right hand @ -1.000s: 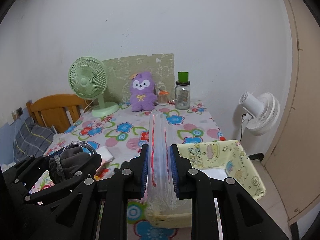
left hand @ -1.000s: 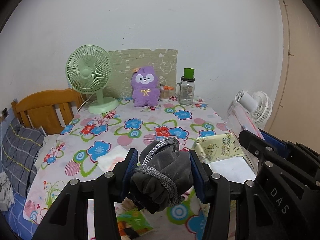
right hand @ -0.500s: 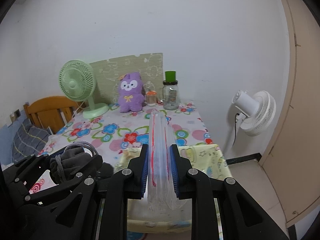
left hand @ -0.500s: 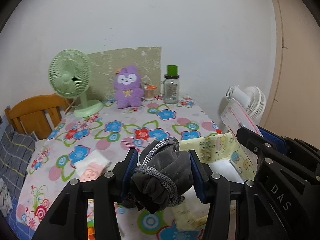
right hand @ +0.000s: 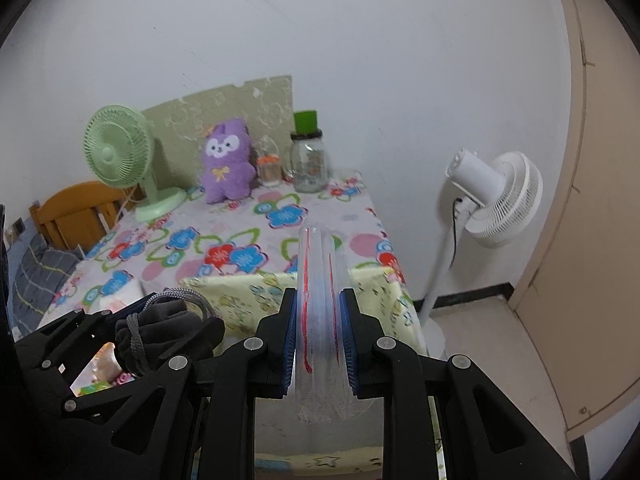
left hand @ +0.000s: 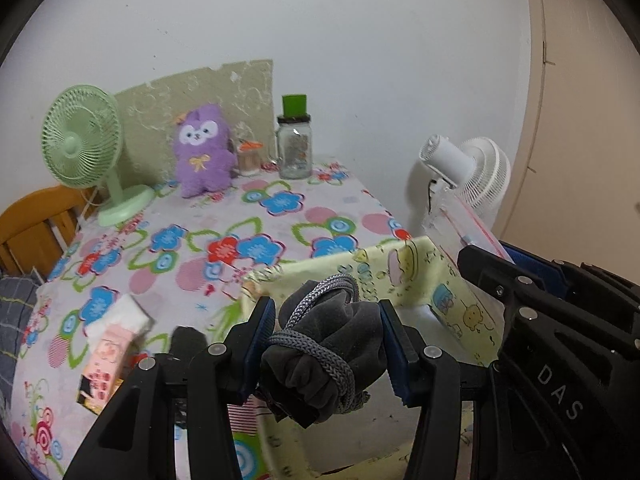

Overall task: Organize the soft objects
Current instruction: 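Carry both held items over the fabric box and lower them inside, then open both grippers to drop the grey bundle and clear bag into the box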

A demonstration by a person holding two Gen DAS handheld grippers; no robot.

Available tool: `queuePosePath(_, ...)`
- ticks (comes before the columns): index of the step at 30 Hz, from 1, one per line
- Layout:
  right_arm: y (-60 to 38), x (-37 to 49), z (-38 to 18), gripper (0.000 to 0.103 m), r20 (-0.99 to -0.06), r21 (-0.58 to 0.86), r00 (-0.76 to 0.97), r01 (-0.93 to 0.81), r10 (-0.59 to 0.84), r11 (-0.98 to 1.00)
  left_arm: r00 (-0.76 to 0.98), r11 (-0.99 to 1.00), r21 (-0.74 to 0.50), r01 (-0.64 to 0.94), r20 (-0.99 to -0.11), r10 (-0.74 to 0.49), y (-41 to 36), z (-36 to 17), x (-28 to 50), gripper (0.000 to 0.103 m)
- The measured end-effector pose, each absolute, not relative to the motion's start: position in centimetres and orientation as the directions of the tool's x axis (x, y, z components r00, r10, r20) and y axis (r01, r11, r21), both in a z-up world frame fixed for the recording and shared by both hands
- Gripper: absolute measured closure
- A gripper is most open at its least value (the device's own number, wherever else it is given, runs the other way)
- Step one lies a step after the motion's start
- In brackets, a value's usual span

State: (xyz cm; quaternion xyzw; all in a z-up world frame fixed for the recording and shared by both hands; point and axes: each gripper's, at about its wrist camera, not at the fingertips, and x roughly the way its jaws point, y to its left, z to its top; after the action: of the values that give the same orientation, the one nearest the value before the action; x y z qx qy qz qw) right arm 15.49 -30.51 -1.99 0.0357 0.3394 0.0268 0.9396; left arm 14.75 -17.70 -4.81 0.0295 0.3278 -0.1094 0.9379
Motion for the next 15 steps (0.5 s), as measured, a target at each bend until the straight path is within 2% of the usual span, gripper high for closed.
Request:
queuePosePath(6, -31.6, 16.1, -3.5, 0.079, -0.672, 0.113, 0.736, -0.005, 0.081, 0.994, 0.736, 0.968, -0.017, 0.251, -0.646, -0.202, -18.5, -5.9, 15.3, 0.047)
queuePosePath(8, -31.6, 16.3, -3.8, 0.079, -0.678, 0.109, 0.731, -0.001, 0.075, 0.994, 0.733, 0.969, -0.009, 0.247, -0.652, -0.193, -18.7, -6.1, 15.4, 0.035)
queuePosePath(11, -31.7, 16.7, -4.2, 0.076, -0.691, 0.124, 0.717, -0.003, 0.088, 0.992, 0.735, 0.970, -0.004, 0.245, -0.652, -0.188, -18.7, -6.1, 15.4, 0.027)
queuePosePath(15, -31.9, 16.8, -4.5, 0.073, -0.706, 0.136, 0.703, 0.008, 0.091, 0.991, 0.733, 0.970, 0.003, 0.245, -0.655, -0.183, -18.7, -6.1, 15.4, 0.023)
